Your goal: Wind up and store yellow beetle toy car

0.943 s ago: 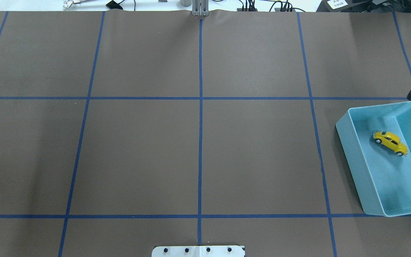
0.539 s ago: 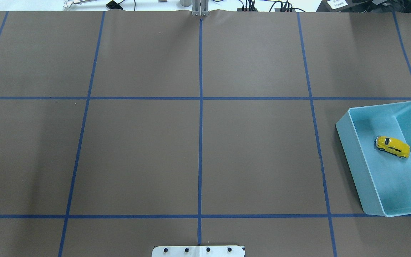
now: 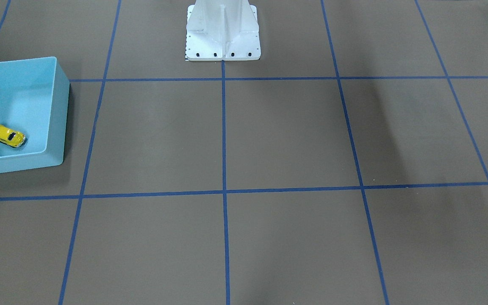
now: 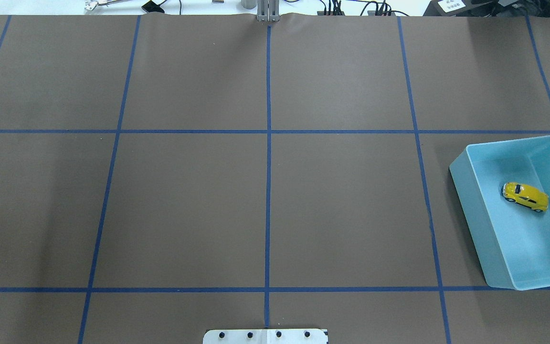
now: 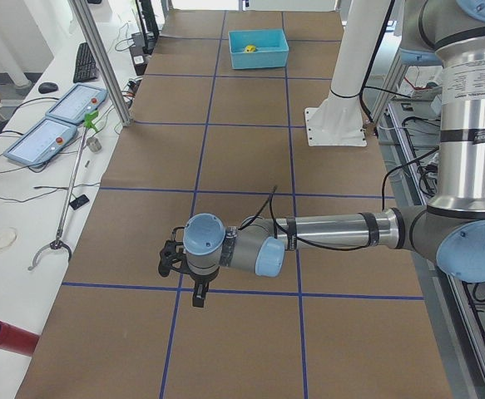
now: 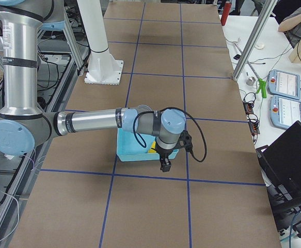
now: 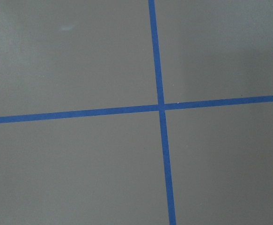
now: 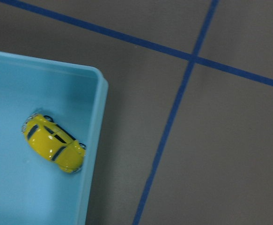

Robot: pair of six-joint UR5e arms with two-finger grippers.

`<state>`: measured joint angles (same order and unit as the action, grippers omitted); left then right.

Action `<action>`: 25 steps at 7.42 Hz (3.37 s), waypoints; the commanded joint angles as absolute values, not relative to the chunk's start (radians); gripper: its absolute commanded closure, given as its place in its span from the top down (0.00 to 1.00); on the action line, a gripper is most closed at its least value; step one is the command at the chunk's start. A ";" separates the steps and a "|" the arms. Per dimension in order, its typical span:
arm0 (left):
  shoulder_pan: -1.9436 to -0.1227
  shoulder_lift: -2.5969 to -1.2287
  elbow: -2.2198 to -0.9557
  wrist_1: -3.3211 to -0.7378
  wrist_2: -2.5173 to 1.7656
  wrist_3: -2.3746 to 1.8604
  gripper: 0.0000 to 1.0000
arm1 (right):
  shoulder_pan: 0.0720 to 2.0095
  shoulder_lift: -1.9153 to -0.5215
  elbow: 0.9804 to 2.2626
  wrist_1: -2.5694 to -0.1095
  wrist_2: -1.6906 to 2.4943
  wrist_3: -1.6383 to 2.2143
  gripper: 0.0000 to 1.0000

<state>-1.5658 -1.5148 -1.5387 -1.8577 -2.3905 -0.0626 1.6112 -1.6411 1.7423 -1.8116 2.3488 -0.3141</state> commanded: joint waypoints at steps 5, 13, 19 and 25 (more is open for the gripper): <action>-1.563 -1.522 -1.529 -1.867 -2.362 -0.061 1.00 | 1.706 -1.672 1.686 -1.728 2.333 -0.083 1.00; -1.563 -1.522 -1.531 -1.870 -2.364 -0.061 1.00 | 1.706 -1.675 1.690 -1.724 2.330 -0.084 1.00; -1.563 -1.522 -1.531 -1.870 -2.362 -0.061 1.00 | 1.706 -1.674 1.695 -1.723 2.332 -0.084 1.00; -1.565 -1.522 -1.540 -1.868 -2.365 -0.064 1.00 | 1.706 -1.674 1.695 -1.723 2.333 -0.084 1.00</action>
<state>-1.5634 -1.5216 -1.5360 -1.8696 -2.3642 -0.0631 1.7058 -1.6736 1.6958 -1.7228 2.3323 -0.0844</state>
